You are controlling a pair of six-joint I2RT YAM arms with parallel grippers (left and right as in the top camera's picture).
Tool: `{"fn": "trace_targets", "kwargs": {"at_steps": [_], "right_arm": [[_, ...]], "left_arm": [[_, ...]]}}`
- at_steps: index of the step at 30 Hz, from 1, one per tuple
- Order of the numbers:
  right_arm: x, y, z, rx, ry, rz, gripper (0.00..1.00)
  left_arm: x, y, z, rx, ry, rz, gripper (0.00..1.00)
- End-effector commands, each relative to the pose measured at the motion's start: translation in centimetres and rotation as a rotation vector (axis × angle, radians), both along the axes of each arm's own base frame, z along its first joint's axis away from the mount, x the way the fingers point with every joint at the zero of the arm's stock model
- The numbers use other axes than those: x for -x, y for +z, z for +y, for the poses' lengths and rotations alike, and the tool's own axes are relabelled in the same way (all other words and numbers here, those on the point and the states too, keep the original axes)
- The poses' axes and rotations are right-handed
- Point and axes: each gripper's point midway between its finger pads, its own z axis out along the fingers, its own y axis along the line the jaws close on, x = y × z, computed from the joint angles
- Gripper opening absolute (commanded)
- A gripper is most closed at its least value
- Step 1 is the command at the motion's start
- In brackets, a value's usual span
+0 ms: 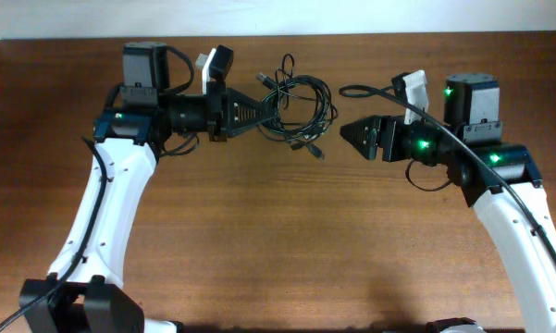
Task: Untangle cables
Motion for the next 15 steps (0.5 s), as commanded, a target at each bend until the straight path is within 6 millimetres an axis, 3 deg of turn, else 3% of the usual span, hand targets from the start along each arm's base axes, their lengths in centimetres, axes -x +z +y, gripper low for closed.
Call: {"fn": "trace_targets", "kwargs": {"at_steps": [1, 5, 13, 15], "right_arm": [[0.6, 1.6, 1.4, -0.052, 0.102, -0.058, 0.78], [0.8, 3.0, 2.8, -0.126, 0.196, -0.116, 0.78], [-0.3, 1.3, 7.3, -0.193, 0.350, -0.140, 0.77], [-0.9, 1.2, 8.2, -0.203, 0.359, -0.161, 0.63]], "left_arm": [[0.8, 1.5, 0.0, 0.038, -0.032, 0.007, 0.00], [0.8, 1.6, 0.0, 0.039, -0.031, 0.023, 0.00], [0.8, 1.6, 0.0, 0.043, -0.030, 0.058, 0.00], [0.9, 1.6, -0.1, 0.043, -0.033, 0.059, 0.00]]}}
